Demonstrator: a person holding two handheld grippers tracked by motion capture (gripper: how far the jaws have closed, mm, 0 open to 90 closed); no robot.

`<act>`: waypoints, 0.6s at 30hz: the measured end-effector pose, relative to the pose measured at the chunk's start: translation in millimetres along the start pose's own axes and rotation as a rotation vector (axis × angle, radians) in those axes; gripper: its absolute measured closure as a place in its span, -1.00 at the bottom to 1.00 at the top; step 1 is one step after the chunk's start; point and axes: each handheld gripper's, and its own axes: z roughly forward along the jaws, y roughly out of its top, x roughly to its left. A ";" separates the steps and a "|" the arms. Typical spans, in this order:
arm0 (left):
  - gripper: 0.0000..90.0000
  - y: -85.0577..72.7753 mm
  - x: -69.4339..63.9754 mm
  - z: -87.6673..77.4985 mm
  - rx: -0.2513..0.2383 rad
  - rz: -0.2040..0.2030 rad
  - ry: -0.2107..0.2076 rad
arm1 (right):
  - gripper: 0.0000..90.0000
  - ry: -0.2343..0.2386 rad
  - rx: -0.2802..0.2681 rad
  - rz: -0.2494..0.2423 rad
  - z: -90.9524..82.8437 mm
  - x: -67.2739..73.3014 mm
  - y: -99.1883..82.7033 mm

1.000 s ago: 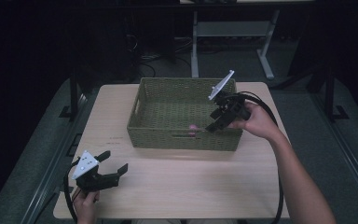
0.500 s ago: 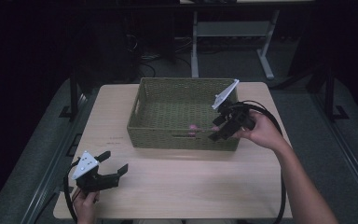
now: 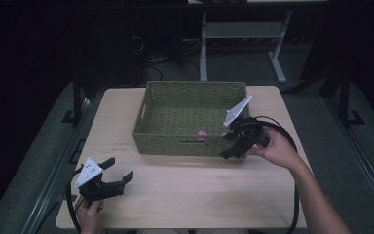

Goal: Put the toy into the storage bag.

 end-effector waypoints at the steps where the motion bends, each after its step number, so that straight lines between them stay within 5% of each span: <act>1: -0.69 -0.1 -0.2 -0.2 -0.001 -0.001 0.000 | -0.35 0.000 0.003 0.001 0.7 1.4 -0.9; 18: -0.69 0.0 0.2 0.4 0.001 0.003 -0.002 | -0.36 0.033 0.004 0.013 29.1 18.3 -28.9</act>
